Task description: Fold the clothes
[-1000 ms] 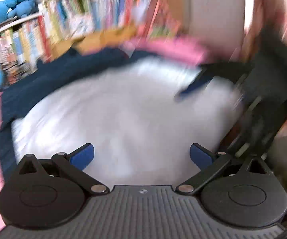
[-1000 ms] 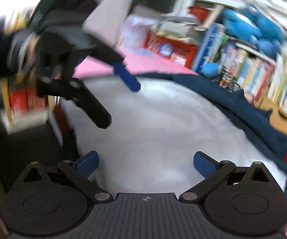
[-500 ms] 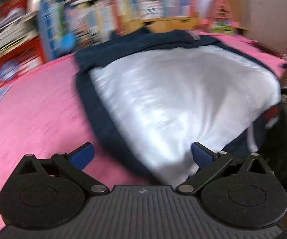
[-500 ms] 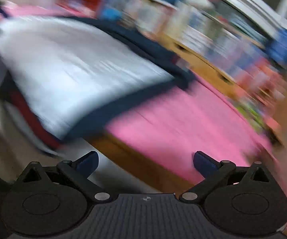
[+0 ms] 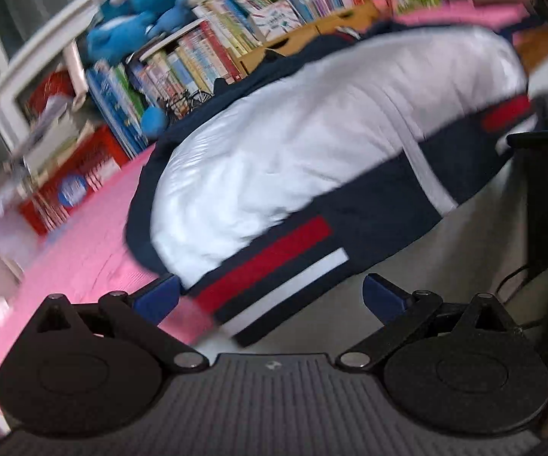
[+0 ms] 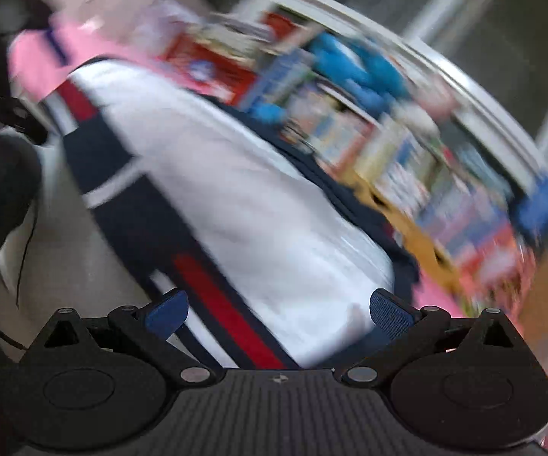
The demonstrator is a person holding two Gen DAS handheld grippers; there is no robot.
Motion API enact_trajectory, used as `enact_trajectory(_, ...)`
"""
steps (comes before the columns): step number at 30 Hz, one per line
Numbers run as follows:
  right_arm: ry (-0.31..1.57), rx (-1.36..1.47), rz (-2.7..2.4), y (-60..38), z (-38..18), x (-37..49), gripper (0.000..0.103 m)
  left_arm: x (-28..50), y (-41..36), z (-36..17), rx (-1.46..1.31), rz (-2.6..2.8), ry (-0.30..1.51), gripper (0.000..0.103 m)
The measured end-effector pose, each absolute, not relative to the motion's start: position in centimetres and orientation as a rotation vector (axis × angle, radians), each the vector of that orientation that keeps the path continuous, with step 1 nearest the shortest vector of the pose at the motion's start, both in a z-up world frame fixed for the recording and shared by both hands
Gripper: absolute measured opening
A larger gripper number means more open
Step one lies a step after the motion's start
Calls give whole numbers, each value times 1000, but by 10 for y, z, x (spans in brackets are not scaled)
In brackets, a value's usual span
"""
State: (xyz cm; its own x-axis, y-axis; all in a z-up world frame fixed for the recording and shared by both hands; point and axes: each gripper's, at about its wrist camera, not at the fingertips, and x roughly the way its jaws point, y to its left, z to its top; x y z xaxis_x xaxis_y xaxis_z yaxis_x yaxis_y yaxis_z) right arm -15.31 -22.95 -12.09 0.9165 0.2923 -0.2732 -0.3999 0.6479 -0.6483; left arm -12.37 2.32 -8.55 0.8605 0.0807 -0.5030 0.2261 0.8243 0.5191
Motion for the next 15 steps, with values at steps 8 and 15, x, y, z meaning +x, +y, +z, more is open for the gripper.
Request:
enact_trajectory(8,45,-976,468,-174,-159,-160,103,-119,23,-61,549,35,433,103)
enact_trajectory(15,-109,-920,330,-173,-138,-163,103,-111,44,15,334,49,291,103)
